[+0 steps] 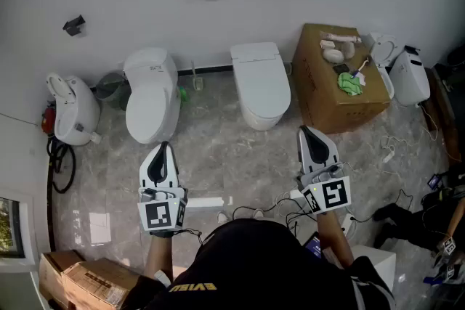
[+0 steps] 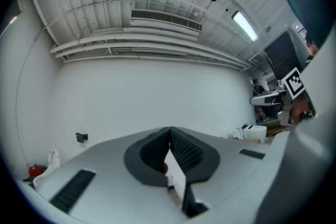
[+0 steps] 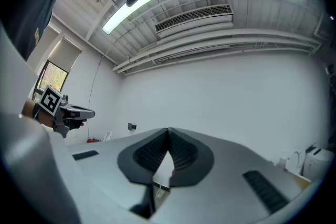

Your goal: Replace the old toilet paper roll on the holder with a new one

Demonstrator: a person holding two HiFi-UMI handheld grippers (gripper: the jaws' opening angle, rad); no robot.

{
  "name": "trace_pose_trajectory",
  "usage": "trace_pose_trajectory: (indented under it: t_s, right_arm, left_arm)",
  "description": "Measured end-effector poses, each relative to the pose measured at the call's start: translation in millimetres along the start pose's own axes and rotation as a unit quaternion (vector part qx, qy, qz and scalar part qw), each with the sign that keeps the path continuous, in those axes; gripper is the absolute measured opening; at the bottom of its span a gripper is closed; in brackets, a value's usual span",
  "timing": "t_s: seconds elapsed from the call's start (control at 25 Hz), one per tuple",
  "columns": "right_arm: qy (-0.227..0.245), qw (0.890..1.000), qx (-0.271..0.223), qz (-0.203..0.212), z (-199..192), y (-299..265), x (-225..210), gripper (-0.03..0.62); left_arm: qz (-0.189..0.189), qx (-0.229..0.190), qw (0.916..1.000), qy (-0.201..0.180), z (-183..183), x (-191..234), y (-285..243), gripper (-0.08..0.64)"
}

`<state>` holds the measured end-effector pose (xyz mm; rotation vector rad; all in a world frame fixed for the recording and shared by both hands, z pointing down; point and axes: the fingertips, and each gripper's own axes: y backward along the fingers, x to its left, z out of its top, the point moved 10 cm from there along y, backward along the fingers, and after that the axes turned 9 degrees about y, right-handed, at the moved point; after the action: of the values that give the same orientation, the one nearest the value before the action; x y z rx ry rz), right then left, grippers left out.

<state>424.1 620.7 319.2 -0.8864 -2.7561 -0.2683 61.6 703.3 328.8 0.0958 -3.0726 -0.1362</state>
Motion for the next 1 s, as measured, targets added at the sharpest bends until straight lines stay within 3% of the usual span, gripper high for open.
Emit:
trace_pose_trajectory:
  t_s: [0.36, 0.64, 0.76, 1.0]
  right_arm:
    - [-0.002, 1.0, -0.018, -0.001, 0, 1, -4, -0.005]
    - [0.001, 1.0, -0.016, -0.002, -1, 4, 2, -0.005]
    - [-0.001, 1.0, -0.022, 0.004, -1, 2, 6, -0.003]
    - [-0.003, 1.0, -0.019, 0.009, -3, 1, 9, 0.032]
  left_arm:
    - [0.009, -0.01, 0.9999, -0.005, -2, 2, 1, 0.012]
    - [0.02, 0.01, 0.9996, -0.018, -4, 8, 6, 0.012]
    - [0.007, -0.003, 0.9999, -0.015, -6, 12, 10, 0.012]
    - [0.024, -0.016, 0.9995, -0.016, -5, 17, 15, 0.012]
